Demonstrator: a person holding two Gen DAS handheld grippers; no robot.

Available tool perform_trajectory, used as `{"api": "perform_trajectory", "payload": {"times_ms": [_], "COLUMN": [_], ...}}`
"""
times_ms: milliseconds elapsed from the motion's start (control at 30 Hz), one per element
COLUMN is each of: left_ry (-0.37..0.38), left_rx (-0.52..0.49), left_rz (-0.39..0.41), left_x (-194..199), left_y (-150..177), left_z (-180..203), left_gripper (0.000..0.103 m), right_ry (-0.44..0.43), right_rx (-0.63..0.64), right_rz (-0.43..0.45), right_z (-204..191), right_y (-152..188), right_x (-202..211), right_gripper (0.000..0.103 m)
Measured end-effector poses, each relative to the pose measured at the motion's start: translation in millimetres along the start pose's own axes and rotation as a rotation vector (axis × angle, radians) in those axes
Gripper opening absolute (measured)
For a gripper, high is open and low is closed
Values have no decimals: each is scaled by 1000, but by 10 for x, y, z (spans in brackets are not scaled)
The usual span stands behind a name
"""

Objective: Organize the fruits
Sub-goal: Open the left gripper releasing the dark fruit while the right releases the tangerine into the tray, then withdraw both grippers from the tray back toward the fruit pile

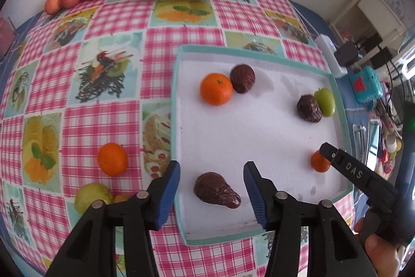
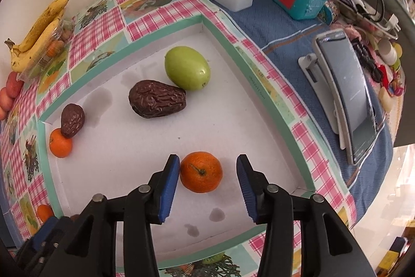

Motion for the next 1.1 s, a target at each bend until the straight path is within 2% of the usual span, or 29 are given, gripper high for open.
{"api": "perform_trajectory", "payload": {"times_ms": [100, 333, 600, 833, 1100], "left_ry": [-18, -37, -99, -122, -143], "left_rx": [33, 99, 178, 208, 215], "left_rz": [12, 34, 79, 113, 118], "left_x": [44, 114, 231, 343, 371], "left_y": [-32, -113, -199, -227, -232], "left_z": [-110, -449, -851, -1020, -1102], "left_gripper": [60, 68, 69, 72, 74], "right_ry": [-3, -2, -27, -65, -89], "right_rx": [8, 28, 55, 142, 188], "right_rz": [9, 17, 34, 68, 72], "right_z": [-23, -60, -208, -570, -758], "right_y": [-16, -5, 42, 115, 198], "right_x": [29, 92, 219, 383, 472], "right_gripper": [52, 52, 52, 52, 52]}}
Point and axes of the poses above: each gripper's, at about its wrist camera, not at the fingertips, and x roughly against the way its jaws point, z to its right, y to its underside, the point moved 8 cm from there along -x, roughly the way its jaws point, and after that the axes turned 3 degrees about -y, right-handed, at the moved point
